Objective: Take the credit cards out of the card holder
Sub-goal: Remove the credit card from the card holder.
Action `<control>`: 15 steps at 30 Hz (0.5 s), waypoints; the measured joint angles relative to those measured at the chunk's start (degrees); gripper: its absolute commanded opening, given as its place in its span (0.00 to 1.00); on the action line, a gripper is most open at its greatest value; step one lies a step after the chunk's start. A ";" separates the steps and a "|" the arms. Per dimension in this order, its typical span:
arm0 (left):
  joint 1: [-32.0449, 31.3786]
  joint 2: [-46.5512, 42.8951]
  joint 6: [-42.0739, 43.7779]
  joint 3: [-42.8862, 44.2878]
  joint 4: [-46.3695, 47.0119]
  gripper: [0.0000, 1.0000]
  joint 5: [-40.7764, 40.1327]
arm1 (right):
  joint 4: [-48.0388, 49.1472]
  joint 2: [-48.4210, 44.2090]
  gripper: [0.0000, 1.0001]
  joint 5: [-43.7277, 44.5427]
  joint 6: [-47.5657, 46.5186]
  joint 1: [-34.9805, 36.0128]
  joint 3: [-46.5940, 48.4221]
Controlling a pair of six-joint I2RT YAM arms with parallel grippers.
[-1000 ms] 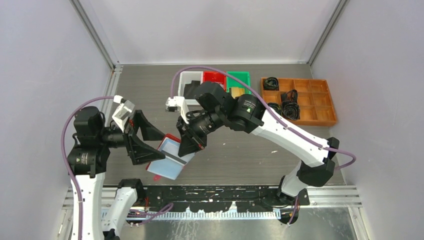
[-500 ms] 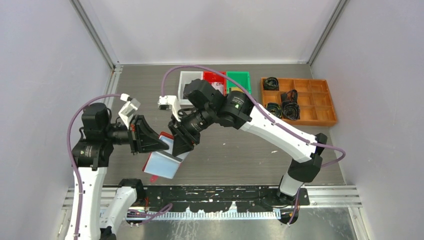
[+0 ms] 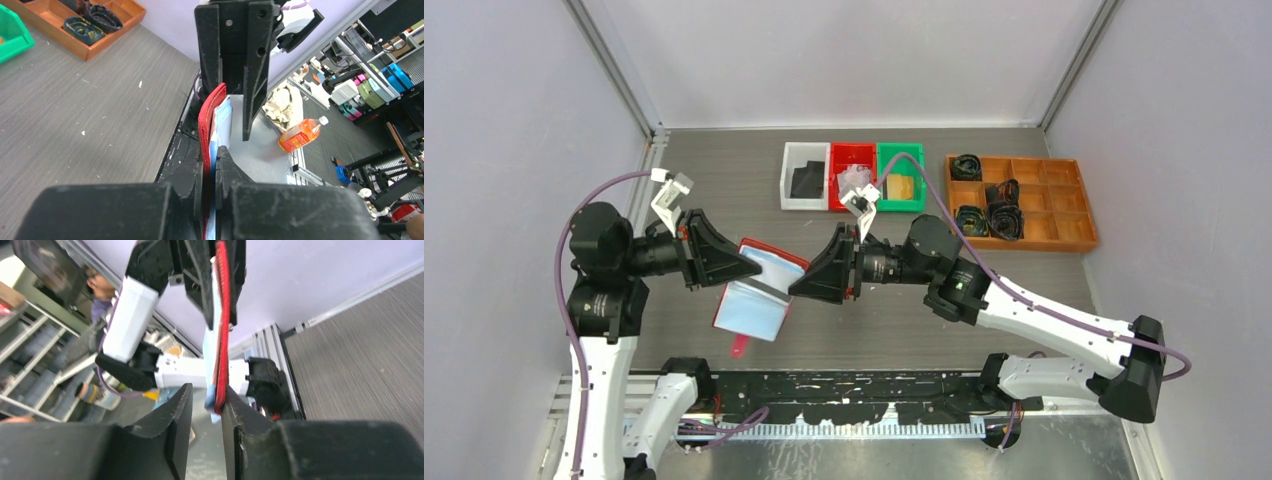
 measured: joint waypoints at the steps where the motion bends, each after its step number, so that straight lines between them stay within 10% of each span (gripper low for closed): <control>1: 0.00 -0.17 -1.46 0.00 1.31 0.00 -0.31 | 2.75 0.15 0.30 0.57 1.44 0.00 -0.87; 10: 0.00 -1.95 -7.56 -0.04 6.56 0.00 -2.86 | 15.85 5.42 0.01 2.95 9.25 -0.02 -1.60; 15: 0.07 -2.08 -8.28 -0.24 6.91 0.44 -2.95 | 14.14 5.53 0.01 3.48 9.60 -0.04 -0.96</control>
